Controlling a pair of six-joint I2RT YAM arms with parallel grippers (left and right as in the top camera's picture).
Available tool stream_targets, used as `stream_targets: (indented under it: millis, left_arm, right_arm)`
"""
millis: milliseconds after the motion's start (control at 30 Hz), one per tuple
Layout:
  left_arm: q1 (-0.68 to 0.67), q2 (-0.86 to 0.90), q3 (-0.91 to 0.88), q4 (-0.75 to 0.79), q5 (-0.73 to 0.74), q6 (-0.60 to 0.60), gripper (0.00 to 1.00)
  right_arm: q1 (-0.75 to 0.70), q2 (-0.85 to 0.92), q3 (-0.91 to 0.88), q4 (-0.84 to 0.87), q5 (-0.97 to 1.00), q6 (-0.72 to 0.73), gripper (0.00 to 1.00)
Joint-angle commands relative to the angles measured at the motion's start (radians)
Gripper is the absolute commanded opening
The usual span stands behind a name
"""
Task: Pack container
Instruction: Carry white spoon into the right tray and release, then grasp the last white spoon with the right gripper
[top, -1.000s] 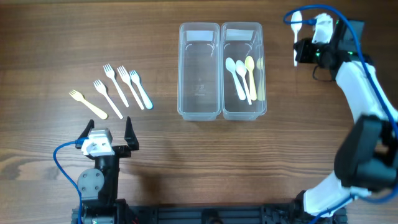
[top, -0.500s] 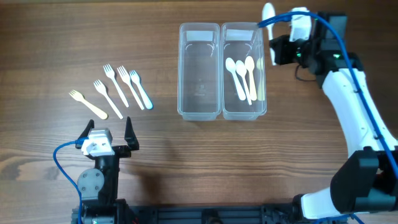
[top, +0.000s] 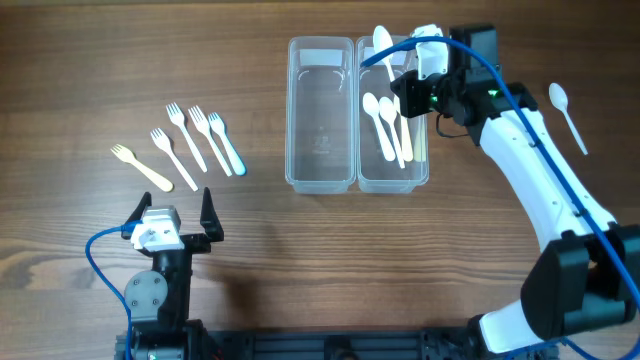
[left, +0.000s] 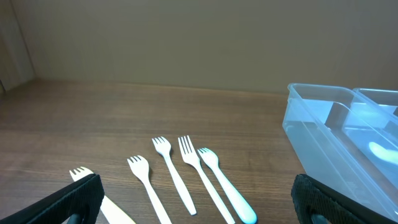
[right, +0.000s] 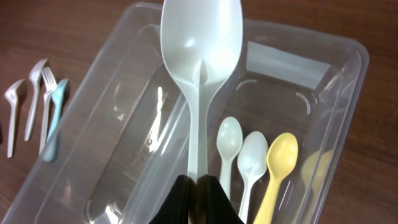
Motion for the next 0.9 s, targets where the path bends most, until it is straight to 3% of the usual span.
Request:
stream_targets:
  millis: [0, 233, 267, 300, 400, 633, 867]
  left_arm:
    - [-0.006, -0.007, -0.008, 0.003, 0.009, 0.019, 1.00]
    - [-0.006, -0.007, -0.008, 0.003, 0.009, 0.019, 1.00]
    - [-0.006, -0.007, -0.008, 0.003, 0.009, 0.019, 1.00]
    - [-0.006, -0.007, -0.008, 0.003, 0.009, 0.019, 1.00]
    - [-0.006, -0.007, -0.008, 0.003, 0.009, 0.019, 1.00]
    - [-0.006, -0.007, -0.008, 0.003, 0.009, 0.019, 1.00]
    - [-0.006, -0.007, -0.008, 0.003, 0.009, 0.019, 1.00]
  right_arm:
    - [0.002, 0.040, -0.002, 0.000, 0.036, 0.034, 0.04]
    - [0.002, 0.085, -0.002, -0.012, 0.035, 0.057, 0.05]
    - [0.002, 0.092, -0.002, -0.013, 0.035, 0.057, 0.16]
    - [0.002, 0.093, -0.002, -0.015, 0.035, 0.058, 0.36]
    - [0.002, 0.096, -0.002, -0.014, 0.035, 0.055, 0.62]
    - [-0.020, 0.077, 0.006, 0.011, 0.081, 0.027, 0.60]
    - [-0.211, -0.016, 0.010, -0.011, 0.280, -0.013, 0.60]
